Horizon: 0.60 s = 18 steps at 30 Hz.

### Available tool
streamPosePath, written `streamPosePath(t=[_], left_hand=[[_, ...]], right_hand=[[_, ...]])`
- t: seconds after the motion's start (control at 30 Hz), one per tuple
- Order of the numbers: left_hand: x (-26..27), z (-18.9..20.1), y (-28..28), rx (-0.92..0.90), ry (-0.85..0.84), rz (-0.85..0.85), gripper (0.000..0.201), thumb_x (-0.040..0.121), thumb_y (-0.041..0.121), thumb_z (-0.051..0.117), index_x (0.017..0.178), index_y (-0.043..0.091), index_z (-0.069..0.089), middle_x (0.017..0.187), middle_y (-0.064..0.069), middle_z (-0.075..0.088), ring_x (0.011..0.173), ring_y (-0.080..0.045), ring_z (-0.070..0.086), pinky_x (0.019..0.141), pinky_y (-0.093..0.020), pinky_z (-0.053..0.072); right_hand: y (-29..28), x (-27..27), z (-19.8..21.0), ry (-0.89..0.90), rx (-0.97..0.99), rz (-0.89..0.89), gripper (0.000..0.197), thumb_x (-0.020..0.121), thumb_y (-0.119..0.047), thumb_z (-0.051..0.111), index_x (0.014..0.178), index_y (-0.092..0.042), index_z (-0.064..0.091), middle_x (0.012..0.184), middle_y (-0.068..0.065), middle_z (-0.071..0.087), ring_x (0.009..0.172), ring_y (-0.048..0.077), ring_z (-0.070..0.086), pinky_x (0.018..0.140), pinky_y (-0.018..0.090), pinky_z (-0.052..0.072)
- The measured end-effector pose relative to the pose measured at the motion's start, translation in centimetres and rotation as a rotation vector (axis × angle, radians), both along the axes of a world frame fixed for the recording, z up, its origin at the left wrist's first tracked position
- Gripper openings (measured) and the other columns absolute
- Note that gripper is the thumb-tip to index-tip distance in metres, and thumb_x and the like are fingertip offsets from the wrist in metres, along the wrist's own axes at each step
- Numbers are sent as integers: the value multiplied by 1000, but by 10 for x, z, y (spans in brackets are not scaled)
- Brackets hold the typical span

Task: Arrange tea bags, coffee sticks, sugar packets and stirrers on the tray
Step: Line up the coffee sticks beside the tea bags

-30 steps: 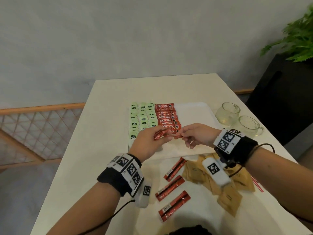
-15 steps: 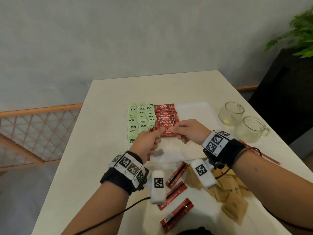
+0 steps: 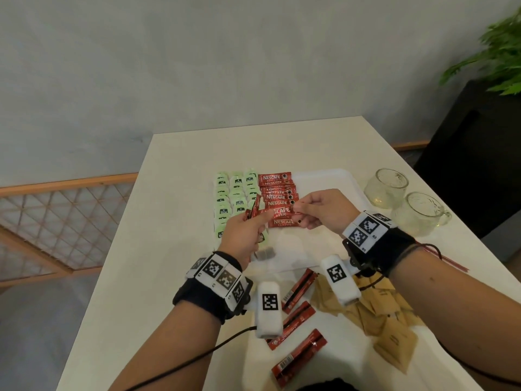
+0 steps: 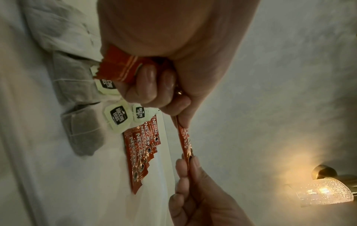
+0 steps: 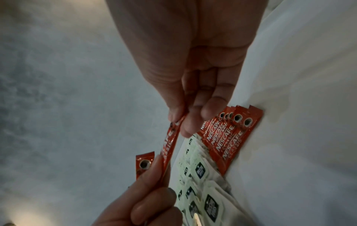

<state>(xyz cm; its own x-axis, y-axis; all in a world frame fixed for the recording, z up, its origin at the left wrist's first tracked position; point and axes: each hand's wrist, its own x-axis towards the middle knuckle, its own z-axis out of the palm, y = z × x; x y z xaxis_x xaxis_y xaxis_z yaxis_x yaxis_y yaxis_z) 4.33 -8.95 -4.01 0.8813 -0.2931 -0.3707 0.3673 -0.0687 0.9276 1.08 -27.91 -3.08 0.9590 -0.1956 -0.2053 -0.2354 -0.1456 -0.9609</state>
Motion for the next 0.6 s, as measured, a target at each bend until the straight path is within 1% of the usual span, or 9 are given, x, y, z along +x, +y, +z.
streamPosePath(t=[0.03,0.1,0.17,0.23,0.3,0.37,0.4,0.5,0.6], left_hand=[[1,1,1,10,10,-22,19,90,28,70,83,17,56,56,6,40,38,-4,29,35,-17,24],[3,2,2,34,32,-70,18,91,30,67,86,16,55,59,6,40,39,-4,28,35,-17,25],[5,5,4,59,51,-85,17,94,29,61,87,16,54,64,5,42,42,-5,28,37,-19,24],[9,6,6,35,102,-46,17,96,26,50,83,15,50,69,3,44,45,-6,28,38,-20,22],[12,6,8,-24,161,-1,18,98,22,43,82,15,45,69,0,45,45,-8,29,38,-21,21],[14,6,9,-40,171,5,20,99,20,41,81,14,46,68,-3,46,48,-12,31,45,-24,21],[13,7,9,-45,154,2,21,99,19,41,81,12,47,68,-4,47,48,-13,34,46,-25,22],[11,10,10,-45,55,-2,15,102,15,41,91,10,51,76,-9,59,49,-17,52,39,-24,36],[10,15,12,-42,4,-10,11,103,18,45,101,12,54,81,-10,66,52,-18,61,39,-24,43]], right_hand=[[-1,0,0,4,8,1,7,90,-12,65,91,-6,67,82,16,73,56,10,66,55,20,55],[-4,-2,-3,29,-21,-6,11,92,-13,63,97,-4,67,84,14,73,60,12,67,58,21,56],[-11,-7,-9,83,-118,-16,14,91,-16,64,98,-5,70,83,10,73,65,13,66,62,23,56],[-17,-13,-17,161,-222,-20,14,89,-21,67,96,-9,72,81,7,71,68,13,64,62,23,54],[-21,-17,-25,224,-277,-46,15,89,-23,68,94,-10,72,74,6,67,62,12,59,58,20,51],[-22,-16,-33,264,-311,-90,16,88,-23,68,93,-8,72,68,7,64,56,13,54,54,20,47],[-22,-15,-36,283,-333,-105,16,88,-23,69,92,-8,72,67,8,64,54,13,53,54,21,46],[-22,-9,-43,318,-397,-121,15,86,-25,71,89,-10,72,67,7,65,56,14,54,55,23,46],[-19,-4,-46,325,-446,-159,15,83,-26,74,84,-15,63,68,5,64,56,14,55,54,24,44]])
